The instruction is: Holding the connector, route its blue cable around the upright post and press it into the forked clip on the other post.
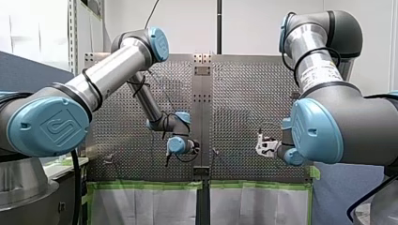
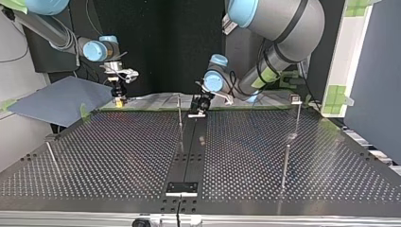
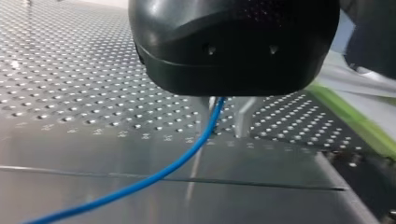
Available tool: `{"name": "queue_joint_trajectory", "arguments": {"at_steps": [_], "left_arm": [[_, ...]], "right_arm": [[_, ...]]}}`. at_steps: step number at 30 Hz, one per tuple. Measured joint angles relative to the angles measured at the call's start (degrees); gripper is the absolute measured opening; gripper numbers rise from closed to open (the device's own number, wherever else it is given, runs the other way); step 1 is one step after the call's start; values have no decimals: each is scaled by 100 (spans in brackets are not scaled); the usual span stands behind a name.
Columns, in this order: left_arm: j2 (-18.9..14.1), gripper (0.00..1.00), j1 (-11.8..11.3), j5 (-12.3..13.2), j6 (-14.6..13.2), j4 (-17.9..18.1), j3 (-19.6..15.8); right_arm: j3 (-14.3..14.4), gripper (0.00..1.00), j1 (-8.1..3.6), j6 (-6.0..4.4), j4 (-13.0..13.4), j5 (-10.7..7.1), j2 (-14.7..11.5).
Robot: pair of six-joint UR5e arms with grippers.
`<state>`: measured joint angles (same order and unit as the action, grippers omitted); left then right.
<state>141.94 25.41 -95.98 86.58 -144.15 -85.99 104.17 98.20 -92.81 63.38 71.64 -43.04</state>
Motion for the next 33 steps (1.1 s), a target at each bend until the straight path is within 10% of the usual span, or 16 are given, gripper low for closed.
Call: {"name": "queue_joint_trajectory", "arguments": {"at_steps": [8,33], "left_arm": [[-5,100,81,-110,-308,-394,-17],[-163,100,554,688,-402,-978,-146]], "right_arm": [[-2,0,9,-1,-17,-11,0],[-2,0,-10,1,-114,-18,0]]}}
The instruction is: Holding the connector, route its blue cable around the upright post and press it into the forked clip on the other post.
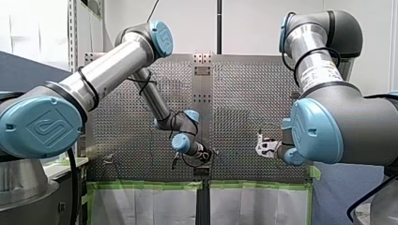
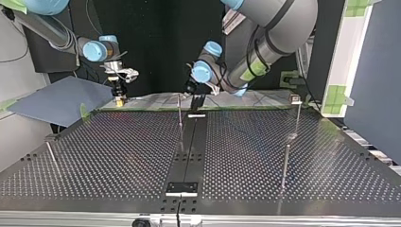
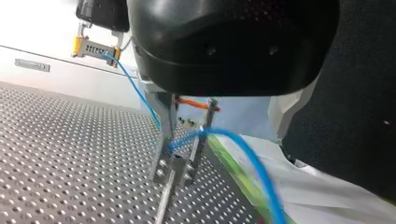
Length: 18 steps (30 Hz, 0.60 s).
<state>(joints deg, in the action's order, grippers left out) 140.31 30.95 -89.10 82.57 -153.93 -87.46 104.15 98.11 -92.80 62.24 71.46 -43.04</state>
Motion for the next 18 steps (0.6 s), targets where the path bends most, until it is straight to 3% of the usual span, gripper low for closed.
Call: {"name": "queue_joint_trajectory", "arguments": {"at_steps": [8,18], "left_arm": [[-255,100,97,-250,63,52,-199],[-297,100,209,-410,130,24,-250]], "right_arm": [[2,0,-1,-3,-23,0,0],[-1,0,3,-3,-31,0,0]]}}
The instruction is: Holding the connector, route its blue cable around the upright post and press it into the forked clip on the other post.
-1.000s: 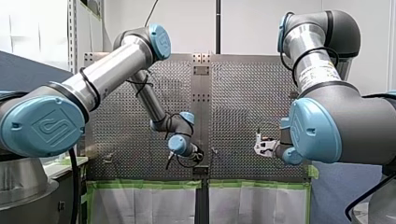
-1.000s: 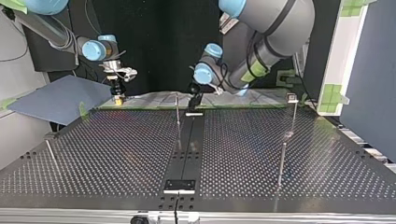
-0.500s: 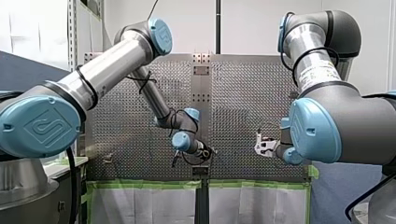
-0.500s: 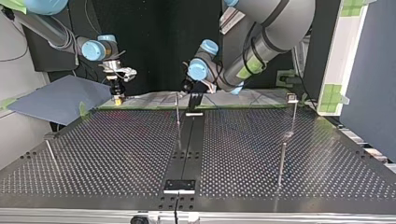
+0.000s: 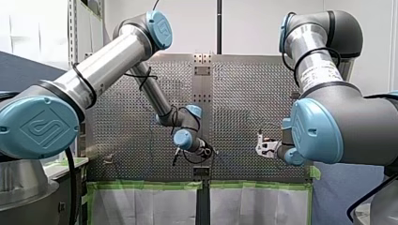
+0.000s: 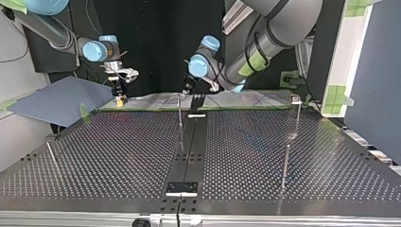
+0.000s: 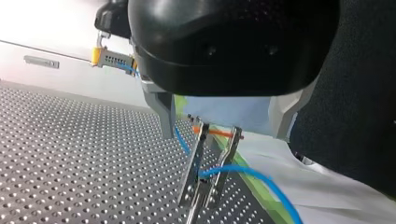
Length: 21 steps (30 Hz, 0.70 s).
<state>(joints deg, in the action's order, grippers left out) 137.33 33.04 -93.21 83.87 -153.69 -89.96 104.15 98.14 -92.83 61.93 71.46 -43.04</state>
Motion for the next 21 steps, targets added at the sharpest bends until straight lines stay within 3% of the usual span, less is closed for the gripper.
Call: {"name": "queue_joint_trajectory", "arguments": {"at_steps": [21], "left_arm": [[-2,100,139,-98,153,32,-2]], "right_arm": [[1,0,-11,-35,-41,-9,1]]}}
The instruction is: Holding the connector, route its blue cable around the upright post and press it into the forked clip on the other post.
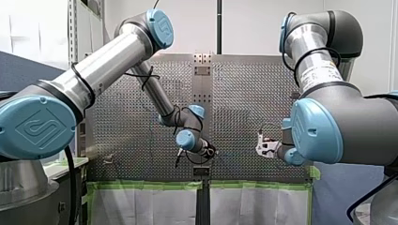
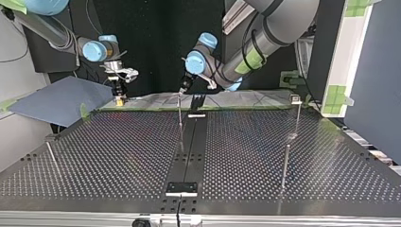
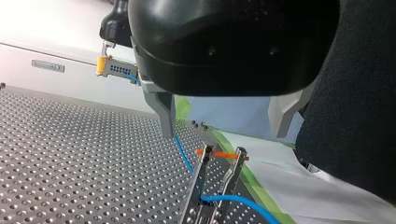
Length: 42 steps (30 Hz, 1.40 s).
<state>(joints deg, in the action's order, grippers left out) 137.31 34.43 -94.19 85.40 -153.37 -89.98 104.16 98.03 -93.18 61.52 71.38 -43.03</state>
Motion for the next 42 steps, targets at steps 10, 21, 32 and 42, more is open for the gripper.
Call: {"name": "queue_joint_trajectory", "arguments": {"at_steps": [10,21,32,42], "left_arm": [[-42,100,47,-69,0,13,-47],[-524,100,185,-456,103,483,-532],[-1068,100,329,-1000,551,192,-1077],[-1590,100,433,-1498,597,477,-1598]], "right_arm": [[-1,0,-3,0,-11,0,-1],[-1,0,-7,0,-38,0,-1],[-3,0,3,-8,-21,0,0],[-2,0,1,-9,-10,0,-1]]}}
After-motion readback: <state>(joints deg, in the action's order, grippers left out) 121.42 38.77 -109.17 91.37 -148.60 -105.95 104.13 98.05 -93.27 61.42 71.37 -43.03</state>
